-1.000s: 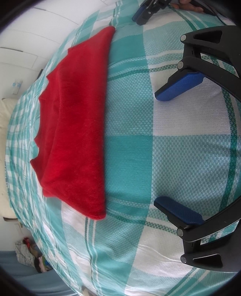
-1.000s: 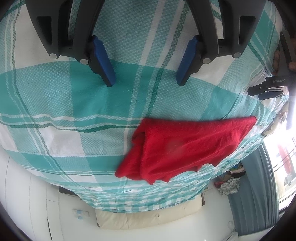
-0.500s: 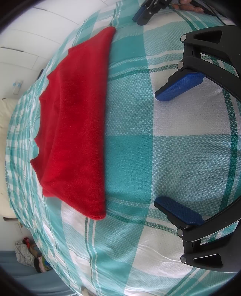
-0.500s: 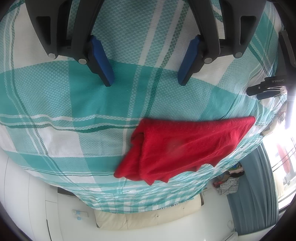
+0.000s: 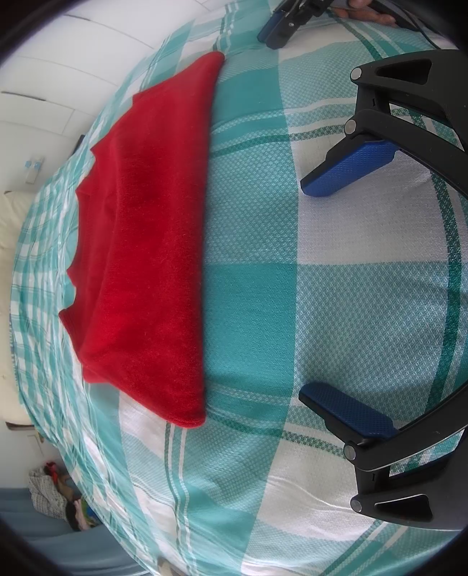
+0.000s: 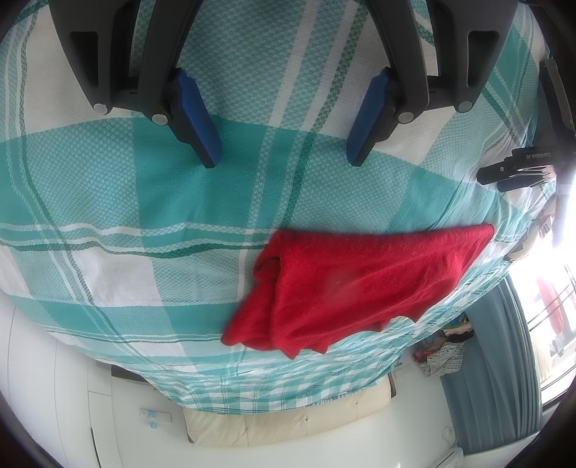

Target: Fold small clothes

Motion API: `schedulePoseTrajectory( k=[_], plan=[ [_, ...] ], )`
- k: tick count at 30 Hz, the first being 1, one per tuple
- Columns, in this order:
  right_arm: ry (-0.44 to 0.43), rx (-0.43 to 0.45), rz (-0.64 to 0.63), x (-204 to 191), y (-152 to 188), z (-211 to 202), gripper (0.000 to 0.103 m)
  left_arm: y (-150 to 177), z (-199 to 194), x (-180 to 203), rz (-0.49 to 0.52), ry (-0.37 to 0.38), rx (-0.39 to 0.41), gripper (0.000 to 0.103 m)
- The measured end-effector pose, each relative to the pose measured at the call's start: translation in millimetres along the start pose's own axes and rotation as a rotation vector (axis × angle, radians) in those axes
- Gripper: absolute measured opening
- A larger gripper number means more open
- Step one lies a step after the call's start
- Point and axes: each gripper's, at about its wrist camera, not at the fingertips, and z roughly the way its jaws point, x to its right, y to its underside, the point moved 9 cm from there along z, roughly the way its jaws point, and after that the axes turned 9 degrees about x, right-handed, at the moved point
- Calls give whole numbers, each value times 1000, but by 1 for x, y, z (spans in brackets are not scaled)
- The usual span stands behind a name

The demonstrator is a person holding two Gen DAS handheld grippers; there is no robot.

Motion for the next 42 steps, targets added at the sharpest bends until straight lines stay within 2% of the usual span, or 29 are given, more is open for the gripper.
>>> schedulePoseTrajectory(
  k=[42],
  plan=[
    [-7,-1,6,-6,0,0,73,0,0,0,0,1,-1,103]
  ],
)
